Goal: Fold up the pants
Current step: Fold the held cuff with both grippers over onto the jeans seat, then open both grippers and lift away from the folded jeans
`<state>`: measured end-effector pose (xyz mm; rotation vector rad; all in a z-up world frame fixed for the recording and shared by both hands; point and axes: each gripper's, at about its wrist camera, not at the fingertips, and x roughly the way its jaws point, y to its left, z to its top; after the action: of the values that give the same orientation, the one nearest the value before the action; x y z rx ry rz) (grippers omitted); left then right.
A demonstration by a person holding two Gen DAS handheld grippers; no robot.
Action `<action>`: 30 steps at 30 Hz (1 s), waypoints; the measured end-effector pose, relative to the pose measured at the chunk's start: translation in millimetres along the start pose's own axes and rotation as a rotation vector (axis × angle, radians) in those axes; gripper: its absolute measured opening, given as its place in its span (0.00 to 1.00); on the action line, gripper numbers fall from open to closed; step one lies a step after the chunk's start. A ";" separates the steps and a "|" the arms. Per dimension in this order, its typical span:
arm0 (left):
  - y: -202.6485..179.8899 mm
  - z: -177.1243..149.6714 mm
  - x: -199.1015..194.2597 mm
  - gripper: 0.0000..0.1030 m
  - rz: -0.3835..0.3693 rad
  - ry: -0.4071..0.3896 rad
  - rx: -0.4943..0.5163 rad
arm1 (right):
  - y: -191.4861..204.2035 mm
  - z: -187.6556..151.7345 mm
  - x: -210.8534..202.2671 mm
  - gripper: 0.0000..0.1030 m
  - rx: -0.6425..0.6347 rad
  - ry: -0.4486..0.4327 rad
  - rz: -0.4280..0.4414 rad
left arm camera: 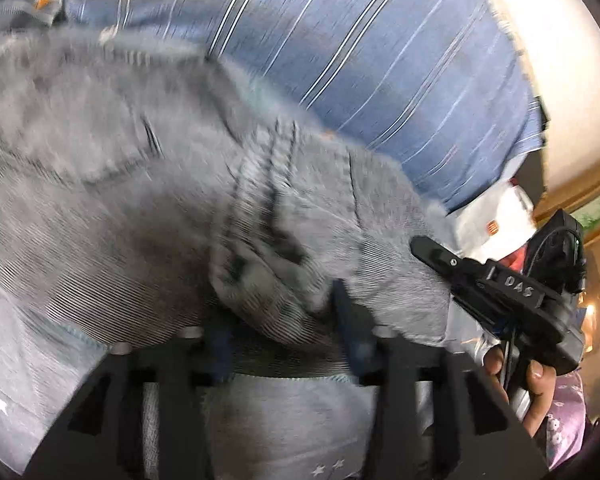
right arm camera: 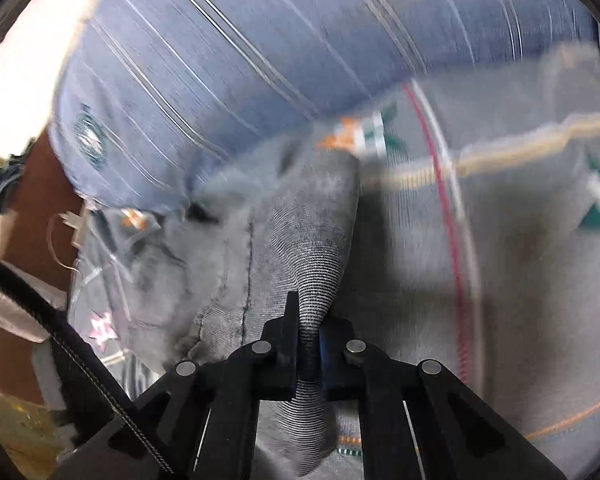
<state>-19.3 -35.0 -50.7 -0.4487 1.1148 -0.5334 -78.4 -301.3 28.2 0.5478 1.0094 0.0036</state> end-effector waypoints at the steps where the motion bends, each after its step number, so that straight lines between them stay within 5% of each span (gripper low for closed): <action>1: -3.5 2.7 -9.9 0.54 0.004 -0.036 0.013 | 4.6 3.4 -10.5 0.05 -0.048 -0.040 -0.068; 6: -4.6 17.3 -15.1 0.54 0.013 -0.070 0.017 | -17.5 11.4 -15.9 0.05 -0.053 -0.052 -0.265; 9: 6.5 25.0 -9.4 0.54 0.056 -0.056 -0.001 | -36.2 8.7 22.3 0.08 -0.051 0.069 -0.417; 11: 15.4 29.4 -7.4 0.54 0.082 -0.039 -0.026 | -37.9 3.7 40.5 0.16 -0.038 0.116 -0.469; 13: 23.5 32.4 -11.7 0.54 0.084 -0.031 -0.056 | -22.5 5.1 32.7 0.19 -0.086 0.079 -0.516; 14: 27.3 34.8 -15.4 0.54 0.074 -0.031 -0.074 | -16.2 5.5 23.8 0.29 -0.095 0.048 -0.509; 15: 29.9 35.8 -19.0 0.54 0.068 -0.034 -0.088 | -9.7 5.9 12.3 0.45 -0.097 0.002 -0.493; 17: 41.3 40.0 -29.8 0.54 0.067 -0.037 -0.135 | 3.2 5.7 -15.0 0.62 -0.099 -0.105 -0.438; 21: 75.5 38.5 -57.7 0.54 0.061 -0.079 -0.244 | 29.8 -2.3 -35.7 0.65 -0.141 -0.168 -0.192; 25: 125.0 26.9 -85.1 0.58 0.059 -0.122 -0.407 | 62.2 -16.5 -15.8 0.65 -0.171 -0.110 0.071; 30: 175.8 20.1 -96.2 0.58 0.052 -0.141 -0.570 | 91.8 -39.2 3.5 0.65 -0.209 -0.059 0.158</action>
<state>-2.5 163.9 -77.4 -0.9340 1.1306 -0.1248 -85.5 -203.9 49.4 0.4322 0.8938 0.2297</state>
